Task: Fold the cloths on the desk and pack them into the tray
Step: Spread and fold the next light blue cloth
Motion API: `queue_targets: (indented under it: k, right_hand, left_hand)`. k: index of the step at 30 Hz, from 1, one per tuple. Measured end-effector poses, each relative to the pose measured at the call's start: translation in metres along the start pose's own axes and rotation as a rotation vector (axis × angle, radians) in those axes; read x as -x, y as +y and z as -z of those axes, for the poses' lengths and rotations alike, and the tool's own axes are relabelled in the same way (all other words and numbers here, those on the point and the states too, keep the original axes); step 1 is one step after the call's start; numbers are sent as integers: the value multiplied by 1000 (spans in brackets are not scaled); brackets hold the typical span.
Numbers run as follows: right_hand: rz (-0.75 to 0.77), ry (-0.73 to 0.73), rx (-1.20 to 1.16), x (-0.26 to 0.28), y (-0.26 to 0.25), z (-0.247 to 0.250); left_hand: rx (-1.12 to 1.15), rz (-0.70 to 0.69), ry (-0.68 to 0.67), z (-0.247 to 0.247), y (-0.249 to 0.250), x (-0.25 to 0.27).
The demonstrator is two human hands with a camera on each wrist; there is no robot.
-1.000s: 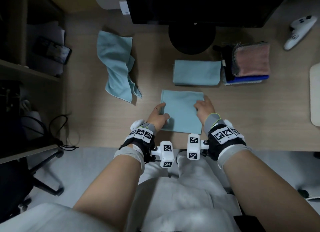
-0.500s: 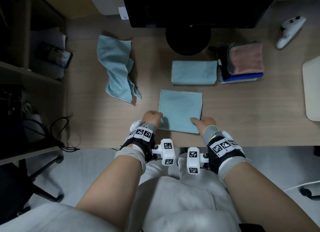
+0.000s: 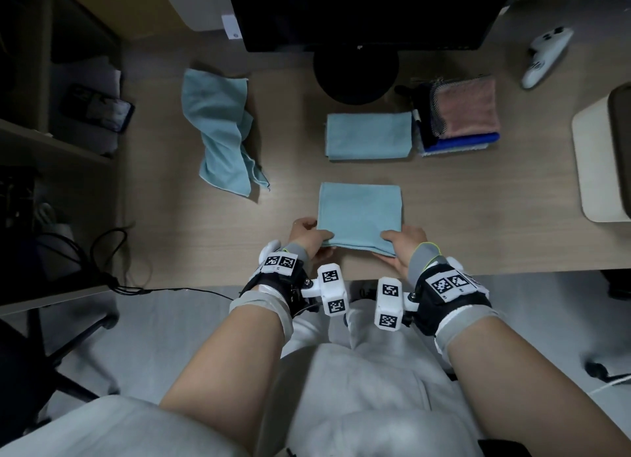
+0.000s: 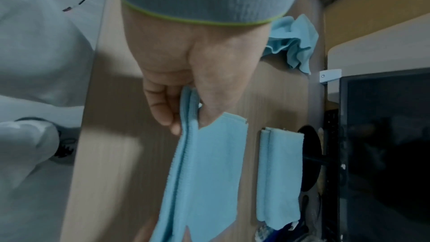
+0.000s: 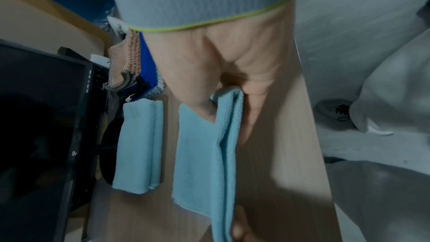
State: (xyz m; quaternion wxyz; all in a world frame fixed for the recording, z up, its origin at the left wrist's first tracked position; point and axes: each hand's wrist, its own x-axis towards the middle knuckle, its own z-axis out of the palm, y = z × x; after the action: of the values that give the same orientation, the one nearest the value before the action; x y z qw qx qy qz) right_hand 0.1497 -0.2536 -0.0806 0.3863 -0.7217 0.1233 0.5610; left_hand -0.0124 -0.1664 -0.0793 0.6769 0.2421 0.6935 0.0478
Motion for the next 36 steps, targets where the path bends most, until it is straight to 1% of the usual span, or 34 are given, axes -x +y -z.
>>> queue_targets:
  k: [2, 3, 4, 5, 7, 8, 10, 12, 14, 16, 18, 19, 22, 23, 26, 28, 31, 33, 36]
  right_hand:
    - [56, 99, 147, -17, 8, 11]
    - [77, 105, 221, -24, 11, 15]
    - [81, 83, 271, -20, 10, 15]
    - [53, 44, 284, -11, 7, 14]
    - [-39, -56, 234, 3, 2, 13]
    - [-71, -72, 198, 6, 2, 12]
    - [-116, -58, 126, 10, -1, 13]
    - [-163, -49, 43, 8, -2, 20]
    - [-189, -70, -18, 6, -1, 27]
    - [-209, -83, -39, 8, -2, 30]
    - [-203, -80, -33, 9, -3, 28]
    - [-195, -77, -17, 8, -5, 26]
    - [-181, -68, 9, 3, -3, 24]
    - [-189, -65, 31, 1, -2, 25]
    - [-223, -19, 146, -9, 3, 25]
    - [-234, 49, 197, -11, 3, 24]
    - [-214, 78, 116, -10, -1, 22]
    - [-159, 77, 53, -6, -7, 21]
    - [-36, 81, -15, -3, -17, 21]
  left_hand:
    - [-30, -76, -19, 0, -3, 1]
    - [-53, -81, -34, 0, -2, 1]
    - [-71, -59, -59, 0, 0, 4]
    - [-96, -24, -83, 0, 4, 7]
    - [-145, 52, -119, -1, 9, 9]
    - [-145, 100, -138, 0, 11, 9]
    - [-57, 184, -156, 4, 12, 11]
    - [39, 211, -167, 7, 9, 9]
    - [112, 242, -206, 10, 7, 7]
    - [156, 253, -228, 10, 7, 6]
    - [126, 240, -222, 8, 9, 8]
    - [77, 219, -198, 6, 10, 6]
    - [-139, 118, -108, -1, 8, -2]
    - [-198, 105, -80, -2, 8, -5]
    - [-291, 122, 9, -4, 9, -14]
    - [-293, 142, 19, -5, 10, -15]
    - [-223, 138, -2, -10, 16, -13]
    - [-157, 83, -4, -14, 20, -9]
    - [-122, -23, 46, -15, 24, -6]
